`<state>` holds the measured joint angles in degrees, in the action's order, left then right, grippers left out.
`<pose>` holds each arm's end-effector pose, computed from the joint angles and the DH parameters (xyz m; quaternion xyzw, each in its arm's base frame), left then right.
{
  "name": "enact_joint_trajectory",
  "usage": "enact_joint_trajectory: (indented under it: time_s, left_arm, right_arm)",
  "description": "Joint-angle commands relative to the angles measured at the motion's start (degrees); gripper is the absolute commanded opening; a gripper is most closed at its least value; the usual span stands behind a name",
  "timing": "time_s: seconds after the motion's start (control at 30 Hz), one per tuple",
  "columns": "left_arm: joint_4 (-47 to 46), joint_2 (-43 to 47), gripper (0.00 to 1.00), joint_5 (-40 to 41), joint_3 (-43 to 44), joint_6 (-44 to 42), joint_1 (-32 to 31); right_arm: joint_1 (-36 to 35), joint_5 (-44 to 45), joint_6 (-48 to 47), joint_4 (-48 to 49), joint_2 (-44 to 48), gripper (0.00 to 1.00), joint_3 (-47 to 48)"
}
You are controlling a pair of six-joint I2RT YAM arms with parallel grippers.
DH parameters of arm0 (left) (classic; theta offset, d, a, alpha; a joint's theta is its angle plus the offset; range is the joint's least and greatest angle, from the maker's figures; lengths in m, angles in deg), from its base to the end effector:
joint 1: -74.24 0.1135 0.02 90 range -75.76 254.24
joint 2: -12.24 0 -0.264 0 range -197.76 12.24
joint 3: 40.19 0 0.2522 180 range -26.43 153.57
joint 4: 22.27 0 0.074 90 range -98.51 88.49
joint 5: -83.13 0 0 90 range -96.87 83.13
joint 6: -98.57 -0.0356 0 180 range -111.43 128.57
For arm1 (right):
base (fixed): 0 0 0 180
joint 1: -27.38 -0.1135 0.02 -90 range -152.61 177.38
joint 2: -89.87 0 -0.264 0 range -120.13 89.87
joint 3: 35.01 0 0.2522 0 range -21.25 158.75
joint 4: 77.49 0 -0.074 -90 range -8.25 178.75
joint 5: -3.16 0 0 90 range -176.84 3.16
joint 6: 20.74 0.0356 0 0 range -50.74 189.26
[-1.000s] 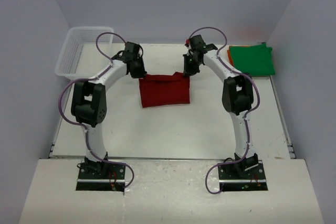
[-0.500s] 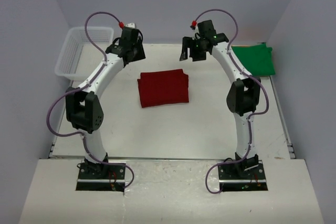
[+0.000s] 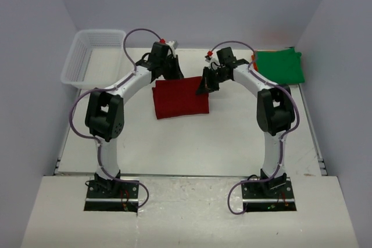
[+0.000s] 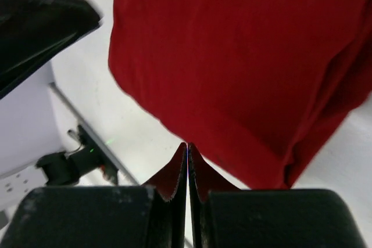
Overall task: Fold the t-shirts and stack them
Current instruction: Fold the long partially folded tshirt into a neat square
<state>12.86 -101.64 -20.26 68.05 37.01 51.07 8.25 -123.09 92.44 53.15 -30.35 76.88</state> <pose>0.4198 -0.1886 0.2592 0.0070 0.9042 -0.2755 0.3263 0.4252 0.1698 0.2183 -0.0542 0.9153 0.3741 0.1388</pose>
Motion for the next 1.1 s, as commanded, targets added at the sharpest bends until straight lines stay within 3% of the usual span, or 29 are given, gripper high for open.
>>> enact_joint_trajectory:
  time_s: [0.0,0.13,0.33,0.43,0.67,1.07]
  left_arm:
    - [-7.1,-2.9,0.0,-8.8,0.4,-0.3,0.1]
    - [-7.3,-6.0,0.0,-10.5,0.4,-0.3,0.2]
    - [-9.5,-2.7,0.0,-6.8,-8.9,0.1,0.3]
    - [-8.4,-2.1,0.0,-4.1,-11.2,-0.2,0.8]
    - [-7.7,0.6,0.0,-1.0,-14.4,-0.5,1.2]
    - [-4.0,12.1,0.0,9.0,-19.2,-1.4,0.6]
  right_arm:
    - [-0.4,-12.3,4.2,8.2,3.2,0.0,-3.7]
    - [-0.7,-15.6,6.8,11.8,1.4,0.0,-7.4]
    - [-1.3,-13.9,9.8,14.1,0.6,0.0,-11.7]
    - [-1.9,-11.4,10.7,13.1,-0.3,0.0,-12.3]
    - [-2.5,4.2,10.8,4.1,-3.7,0.0,-10.2]
    - [-2.8,5.6,12.5,0.4,-4.8,0.0,-10.8]
